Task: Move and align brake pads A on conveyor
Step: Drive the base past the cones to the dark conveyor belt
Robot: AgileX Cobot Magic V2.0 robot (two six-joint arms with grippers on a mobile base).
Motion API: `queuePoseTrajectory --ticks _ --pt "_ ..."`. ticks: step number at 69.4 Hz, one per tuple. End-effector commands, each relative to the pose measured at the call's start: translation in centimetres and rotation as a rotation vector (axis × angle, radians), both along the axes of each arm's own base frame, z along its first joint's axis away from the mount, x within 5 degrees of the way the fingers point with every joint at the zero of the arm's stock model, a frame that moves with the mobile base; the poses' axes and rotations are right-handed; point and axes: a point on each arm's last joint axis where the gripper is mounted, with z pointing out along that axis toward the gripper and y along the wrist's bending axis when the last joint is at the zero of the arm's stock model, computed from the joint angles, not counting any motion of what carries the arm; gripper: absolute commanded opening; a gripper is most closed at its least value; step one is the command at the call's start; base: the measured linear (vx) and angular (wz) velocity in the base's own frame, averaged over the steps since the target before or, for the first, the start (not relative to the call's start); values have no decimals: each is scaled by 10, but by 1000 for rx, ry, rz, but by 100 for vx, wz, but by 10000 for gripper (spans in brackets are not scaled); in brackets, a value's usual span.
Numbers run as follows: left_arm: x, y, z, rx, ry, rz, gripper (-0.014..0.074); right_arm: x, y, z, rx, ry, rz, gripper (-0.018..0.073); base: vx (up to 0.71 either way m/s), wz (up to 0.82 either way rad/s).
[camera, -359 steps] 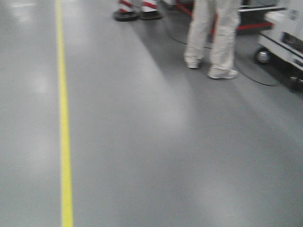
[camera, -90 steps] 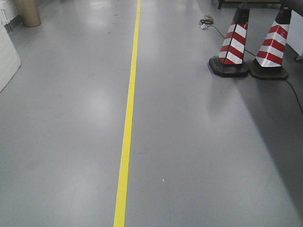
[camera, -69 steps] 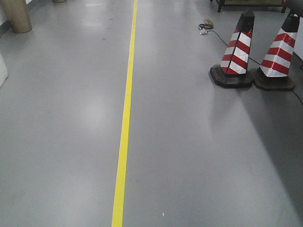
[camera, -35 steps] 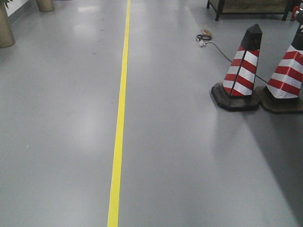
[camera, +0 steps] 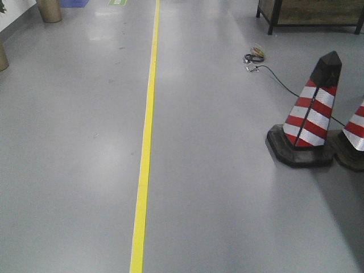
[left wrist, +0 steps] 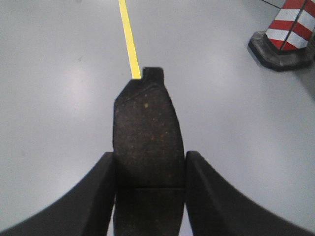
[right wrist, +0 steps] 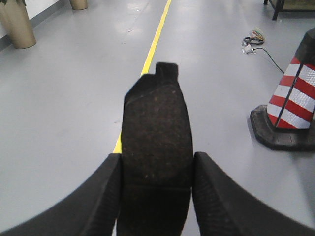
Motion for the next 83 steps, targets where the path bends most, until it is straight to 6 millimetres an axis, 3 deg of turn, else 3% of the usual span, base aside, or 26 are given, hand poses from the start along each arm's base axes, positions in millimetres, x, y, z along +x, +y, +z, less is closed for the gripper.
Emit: queuePoseTrajectory --ticks 1,83 --pt "4 -1 15 -24 -106 7 -6 2 0 17 6 -123 -1 -7 65 -1" --pt "4 -1 16 -24 -108 7 -6 3 0 17 6 -122 -1 -7 58 1"
